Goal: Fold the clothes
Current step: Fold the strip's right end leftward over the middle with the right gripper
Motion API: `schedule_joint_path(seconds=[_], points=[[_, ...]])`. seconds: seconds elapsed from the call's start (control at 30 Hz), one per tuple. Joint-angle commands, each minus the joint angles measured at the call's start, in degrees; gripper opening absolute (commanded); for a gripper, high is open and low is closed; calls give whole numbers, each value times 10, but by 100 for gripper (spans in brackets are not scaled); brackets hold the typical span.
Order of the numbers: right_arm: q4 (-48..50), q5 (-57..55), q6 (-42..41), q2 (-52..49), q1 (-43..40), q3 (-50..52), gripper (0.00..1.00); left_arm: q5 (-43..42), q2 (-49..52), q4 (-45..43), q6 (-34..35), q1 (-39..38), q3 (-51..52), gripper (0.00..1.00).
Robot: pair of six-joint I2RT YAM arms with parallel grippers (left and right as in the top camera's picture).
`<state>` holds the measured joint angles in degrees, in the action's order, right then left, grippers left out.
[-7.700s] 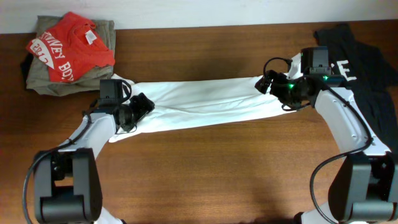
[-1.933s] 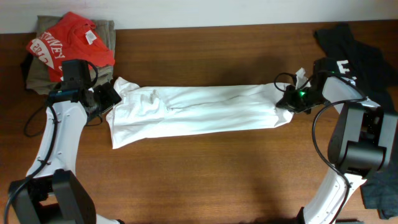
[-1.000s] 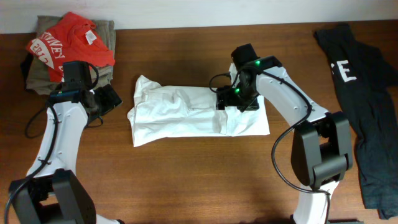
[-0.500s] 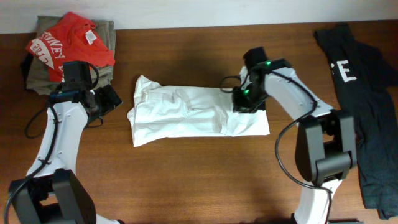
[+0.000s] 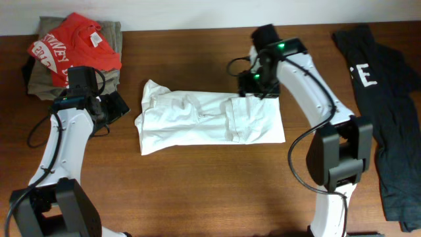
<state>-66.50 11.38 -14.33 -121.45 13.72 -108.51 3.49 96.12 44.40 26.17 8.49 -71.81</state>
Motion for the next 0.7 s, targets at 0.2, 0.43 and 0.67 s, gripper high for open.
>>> schedule_joint_path(seconds=[0.2, 0.43, 0.67], points=[[148, 66, -50, -18, 47, 198, 33, 4, 5, -6, 1, 2, 5, 99], [191, 27, -110, -16, 85, 178, 38, 4, 5, -5, 1, 0, 5, 99], [-42, -18, -7, -16, -54, -106, 99, -110, 24, -36, -80, 1, 5, 99]])
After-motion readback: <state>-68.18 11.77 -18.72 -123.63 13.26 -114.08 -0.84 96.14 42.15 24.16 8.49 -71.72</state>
